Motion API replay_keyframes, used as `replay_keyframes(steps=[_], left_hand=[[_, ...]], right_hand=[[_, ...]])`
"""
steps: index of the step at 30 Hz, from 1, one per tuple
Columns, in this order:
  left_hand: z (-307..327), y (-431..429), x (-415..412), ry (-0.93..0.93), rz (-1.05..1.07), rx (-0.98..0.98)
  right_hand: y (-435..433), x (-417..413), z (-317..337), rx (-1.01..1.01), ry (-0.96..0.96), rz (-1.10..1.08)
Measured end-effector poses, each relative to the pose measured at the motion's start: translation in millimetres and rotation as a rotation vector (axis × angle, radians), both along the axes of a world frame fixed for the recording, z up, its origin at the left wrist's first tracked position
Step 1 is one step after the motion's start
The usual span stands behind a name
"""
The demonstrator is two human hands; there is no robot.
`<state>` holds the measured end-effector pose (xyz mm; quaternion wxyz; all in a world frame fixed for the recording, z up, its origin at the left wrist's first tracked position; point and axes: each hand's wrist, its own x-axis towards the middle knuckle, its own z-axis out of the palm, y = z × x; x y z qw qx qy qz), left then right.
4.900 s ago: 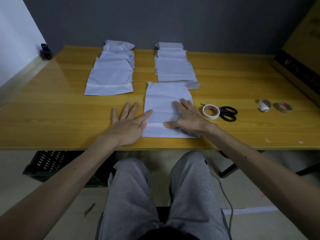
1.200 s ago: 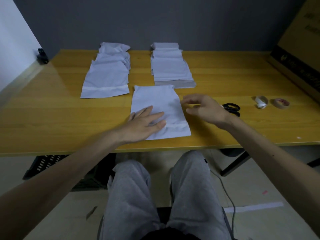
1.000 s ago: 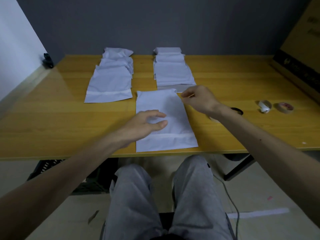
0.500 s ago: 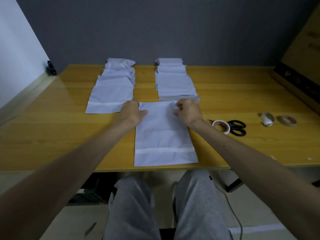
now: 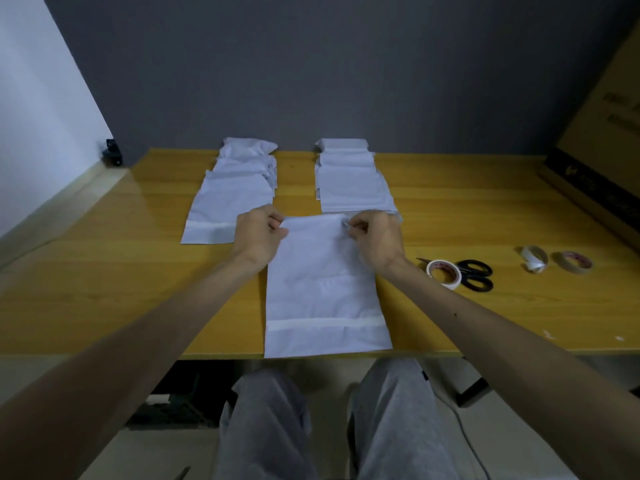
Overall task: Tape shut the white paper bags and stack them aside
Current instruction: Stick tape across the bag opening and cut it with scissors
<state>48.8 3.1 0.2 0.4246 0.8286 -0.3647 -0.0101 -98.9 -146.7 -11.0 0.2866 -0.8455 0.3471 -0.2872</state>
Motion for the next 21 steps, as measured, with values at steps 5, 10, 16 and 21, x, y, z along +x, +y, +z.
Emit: replay_keyframes(steps=[5, 10, 16, 21], left_hand=[[19.6, 26.9, 31.5, -0.017, 0.036, -0.069], [20.5, 47.5, 87.3, 0.007, 0.043, -0.098], [12.1, 52.3, 147.4, 0.009, 0.096, -0.102], [4.0, 30.1, 182.2, 0.015, 0.093, -0.076]], right_hand=[[22.7, 30.4, 25.7, -0.071, -0.092, 0.057], [42.3, 82.5, 31.7, -0.086, -0.094, 0.117], [47.9, 150.5, 23.3, -0.040, -0.069, 0.131], [39.6, 190.2, 8.6, -0.024, -0.045, 0.101]])
